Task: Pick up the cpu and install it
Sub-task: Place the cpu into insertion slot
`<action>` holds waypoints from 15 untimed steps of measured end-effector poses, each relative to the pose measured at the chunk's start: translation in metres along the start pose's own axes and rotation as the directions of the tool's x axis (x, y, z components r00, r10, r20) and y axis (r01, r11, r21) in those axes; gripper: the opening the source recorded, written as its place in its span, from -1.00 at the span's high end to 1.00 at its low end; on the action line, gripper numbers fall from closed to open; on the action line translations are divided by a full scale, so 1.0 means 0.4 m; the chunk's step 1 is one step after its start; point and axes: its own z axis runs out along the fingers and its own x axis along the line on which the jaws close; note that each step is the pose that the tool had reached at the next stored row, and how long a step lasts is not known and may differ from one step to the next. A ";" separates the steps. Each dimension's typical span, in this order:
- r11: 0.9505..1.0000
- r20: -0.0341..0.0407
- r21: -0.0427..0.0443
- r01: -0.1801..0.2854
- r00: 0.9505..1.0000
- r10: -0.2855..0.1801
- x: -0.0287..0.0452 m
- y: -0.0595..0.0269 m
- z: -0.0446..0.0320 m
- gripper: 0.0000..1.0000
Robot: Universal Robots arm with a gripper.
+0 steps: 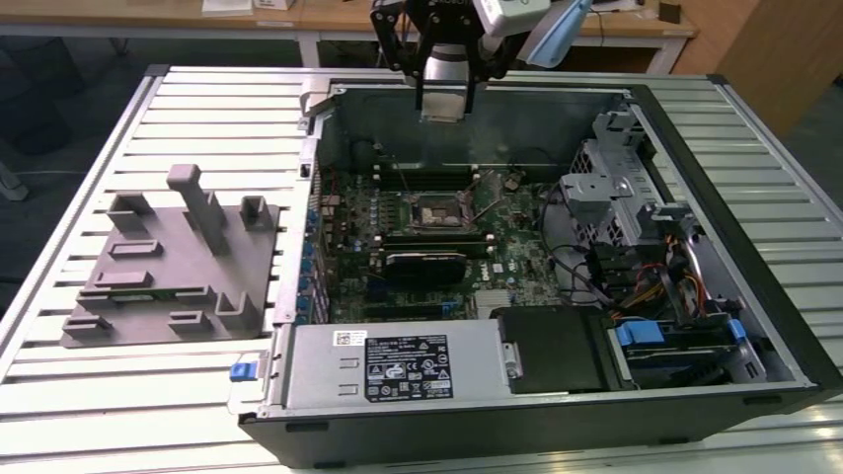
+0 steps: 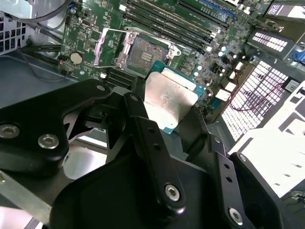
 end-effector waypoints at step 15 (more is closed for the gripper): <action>0.999 0.002 0.001 -0.048 0.999 0.048 0.000 0.000 0.001 -0.05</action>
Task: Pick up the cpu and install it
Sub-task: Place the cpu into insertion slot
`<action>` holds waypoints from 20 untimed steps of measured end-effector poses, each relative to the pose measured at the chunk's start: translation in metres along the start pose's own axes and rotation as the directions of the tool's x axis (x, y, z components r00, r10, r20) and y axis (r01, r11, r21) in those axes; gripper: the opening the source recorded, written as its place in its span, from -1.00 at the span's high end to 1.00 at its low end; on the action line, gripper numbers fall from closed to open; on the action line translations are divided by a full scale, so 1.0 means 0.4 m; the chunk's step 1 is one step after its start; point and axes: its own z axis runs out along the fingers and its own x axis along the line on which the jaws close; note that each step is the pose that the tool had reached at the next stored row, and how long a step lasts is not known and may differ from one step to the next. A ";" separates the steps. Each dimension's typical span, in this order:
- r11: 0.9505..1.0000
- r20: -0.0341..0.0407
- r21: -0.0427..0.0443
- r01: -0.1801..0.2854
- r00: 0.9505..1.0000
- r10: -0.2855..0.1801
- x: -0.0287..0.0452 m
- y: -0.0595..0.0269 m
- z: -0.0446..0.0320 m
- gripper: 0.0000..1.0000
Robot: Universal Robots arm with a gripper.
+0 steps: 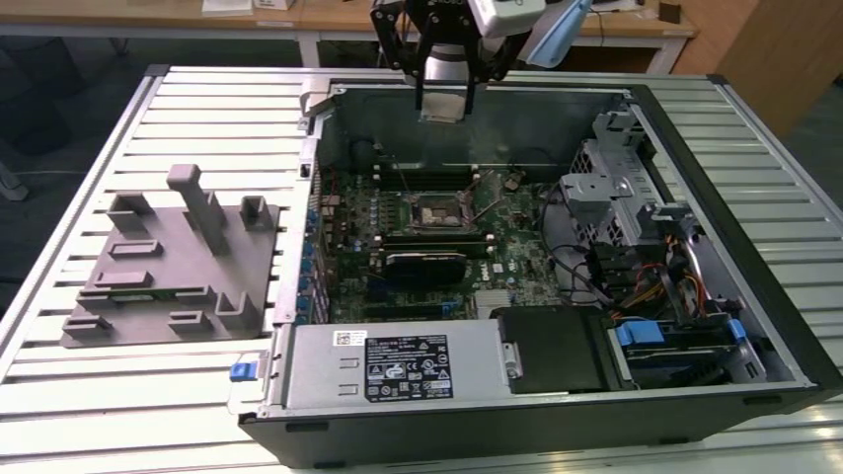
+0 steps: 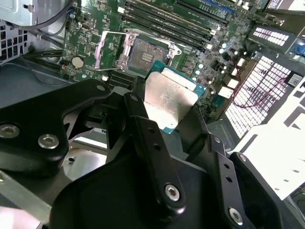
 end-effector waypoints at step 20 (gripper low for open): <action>0.998 0.002 0.001 -0.060 0.998 0.060 0.000 0.000 0.001 -0.05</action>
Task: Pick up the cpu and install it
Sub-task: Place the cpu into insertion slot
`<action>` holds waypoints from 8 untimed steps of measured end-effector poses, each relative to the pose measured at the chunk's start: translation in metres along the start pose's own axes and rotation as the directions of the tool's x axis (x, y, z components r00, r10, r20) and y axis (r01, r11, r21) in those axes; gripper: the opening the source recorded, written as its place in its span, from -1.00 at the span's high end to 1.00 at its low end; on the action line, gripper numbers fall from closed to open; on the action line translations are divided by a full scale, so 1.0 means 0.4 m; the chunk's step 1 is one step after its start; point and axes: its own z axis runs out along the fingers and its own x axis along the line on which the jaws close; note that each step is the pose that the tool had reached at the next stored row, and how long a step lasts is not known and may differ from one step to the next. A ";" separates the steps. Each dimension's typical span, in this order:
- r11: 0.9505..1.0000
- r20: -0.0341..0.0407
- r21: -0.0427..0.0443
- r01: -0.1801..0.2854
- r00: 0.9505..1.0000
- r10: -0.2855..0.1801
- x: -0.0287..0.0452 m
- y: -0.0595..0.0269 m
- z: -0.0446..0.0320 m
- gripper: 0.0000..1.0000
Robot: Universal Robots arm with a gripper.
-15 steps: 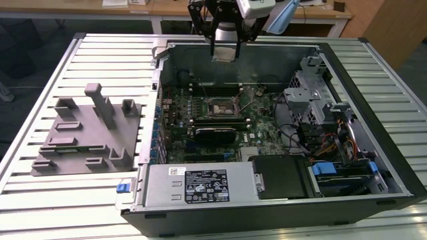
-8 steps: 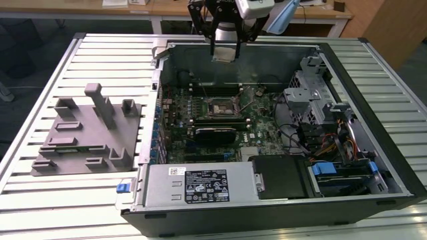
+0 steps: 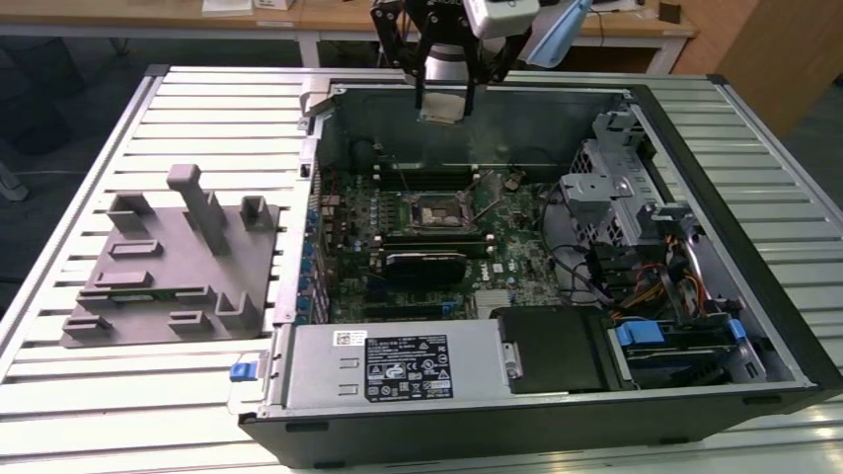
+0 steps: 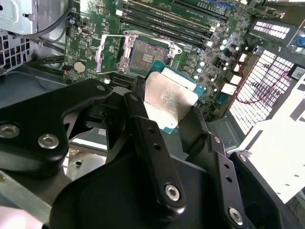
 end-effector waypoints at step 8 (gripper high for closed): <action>0.997 0.003 0.001 -0.080 0.997 0.080 0.000 0.000 0.001 -0.05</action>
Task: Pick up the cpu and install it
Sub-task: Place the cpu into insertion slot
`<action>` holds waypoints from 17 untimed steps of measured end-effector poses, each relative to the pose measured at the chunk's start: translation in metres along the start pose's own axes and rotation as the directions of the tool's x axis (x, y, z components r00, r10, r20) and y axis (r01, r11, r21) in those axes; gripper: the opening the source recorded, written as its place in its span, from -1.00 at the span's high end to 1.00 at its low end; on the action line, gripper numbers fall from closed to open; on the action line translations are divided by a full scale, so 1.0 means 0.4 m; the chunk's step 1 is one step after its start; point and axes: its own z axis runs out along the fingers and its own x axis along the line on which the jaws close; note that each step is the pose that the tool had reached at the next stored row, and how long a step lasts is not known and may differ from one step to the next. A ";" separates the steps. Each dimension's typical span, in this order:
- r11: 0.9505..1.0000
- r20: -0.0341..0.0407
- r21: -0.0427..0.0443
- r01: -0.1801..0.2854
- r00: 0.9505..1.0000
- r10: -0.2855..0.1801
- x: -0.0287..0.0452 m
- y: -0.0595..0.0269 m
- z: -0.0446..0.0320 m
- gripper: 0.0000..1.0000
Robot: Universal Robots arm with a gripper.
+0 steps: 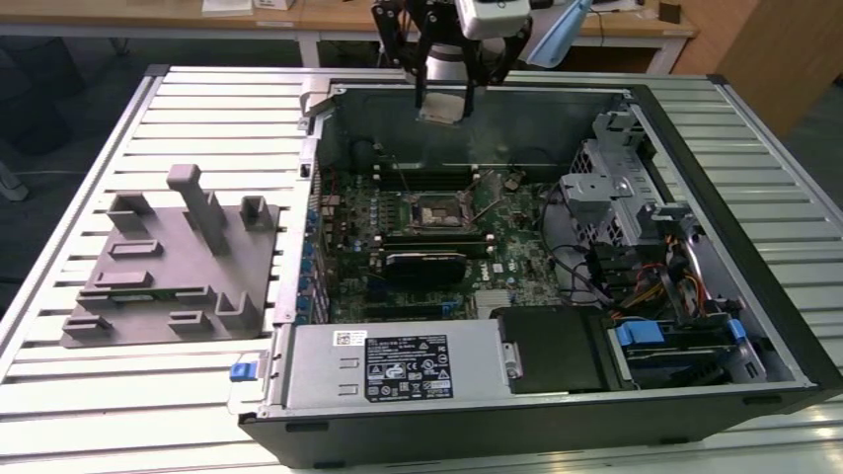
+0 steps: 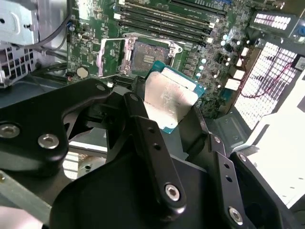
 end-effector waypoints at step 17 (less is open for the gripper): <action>0.957 0.010 0.003 -0.289 0.957 0.289 0.000 0.000 0.010 -0.05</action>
